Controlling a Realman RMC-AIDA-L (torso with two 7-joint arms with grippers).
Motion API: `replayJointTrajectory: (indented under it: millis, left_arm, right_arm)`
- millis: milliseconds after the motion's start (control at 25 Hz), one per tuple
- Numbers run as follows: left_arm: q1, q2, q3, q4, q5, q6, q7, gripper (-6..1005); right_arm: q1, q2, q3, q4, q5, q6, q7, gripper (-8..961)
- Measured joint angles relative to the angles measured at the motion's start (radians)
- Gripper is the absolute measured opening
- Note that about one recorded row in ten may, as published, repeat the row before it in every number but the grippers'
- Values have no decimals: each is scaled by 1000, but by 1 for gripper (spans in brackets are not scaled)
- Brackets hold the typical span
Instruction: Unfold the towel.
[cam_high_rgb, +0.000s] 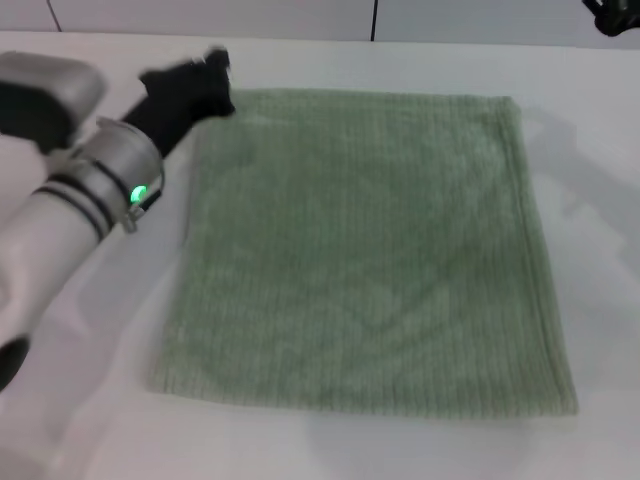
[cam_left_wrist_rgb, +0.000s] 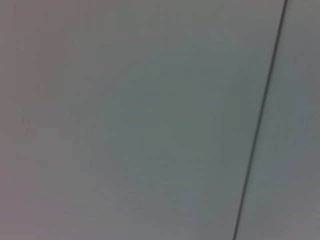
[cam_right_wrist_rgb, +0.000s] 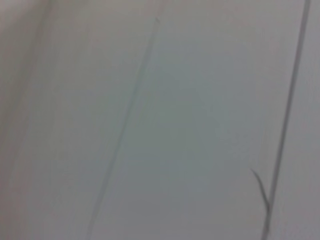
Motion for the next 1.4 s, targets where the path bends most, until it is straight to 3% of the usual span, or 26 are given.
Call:
replayJointTrajectory:
  millis: [40, 80, 280, 360, 600, 680, 720, 800, 1080, 1320, 1400]
  left_arm:
    - [80, 1, -5, 10, 0, 294, 5, 3]
    - [110, 1, -9, 38, 0, 476, 7, 3]
    - [125, 3, -42, 72, -1, 589, -3, 109]
    - [132, 2, -64, 80, -3, 603, -4, 152]
    - [133, -3, -121, 107, -6, 594, -1, 402]
    - [131, -4, -137, 115, -6, 593, 0, 445]
    - [129, -5, -158, 127, -6, 590, 2, 467]
    - [122, -6, -212, 148, -6, 569, 6, 510]
    - [93, -8, -251, 190, -6, 533, 7, 677]
    - [77, -9, -254, 214, -7, 524, 8, 856]
    - [80, -9, -254, 215, -8, 524, 8, 856]
  right_arm:
    - [3, -1, -5, 12, 3, 25, -3, 436]
    - [8, -2, -12, 31, 5, 78, -5, 436]
    - [19, -2, -20, 87, 30, 191, -78, 501]
    - [24, -2, -20, 112, 58, 192, -121, 545]
    - [65, 0, -24, 238, 271, 186, -343, 760]
    - [122, -2, -23, 355, 445, 177, -465, 760]
    - [122, -2, -23, 355, 445, 177, -465, 759]
    - [191, -5, -16, 477, 553, 132, -587, 759]
    - [296, -3, -13, 617, 582, 98, -760, 760]
    - [307, -2, -9, 632, 606, 95, -765, 759]
    - [303, 0, -13, 639, 651, 87, -763, 759]
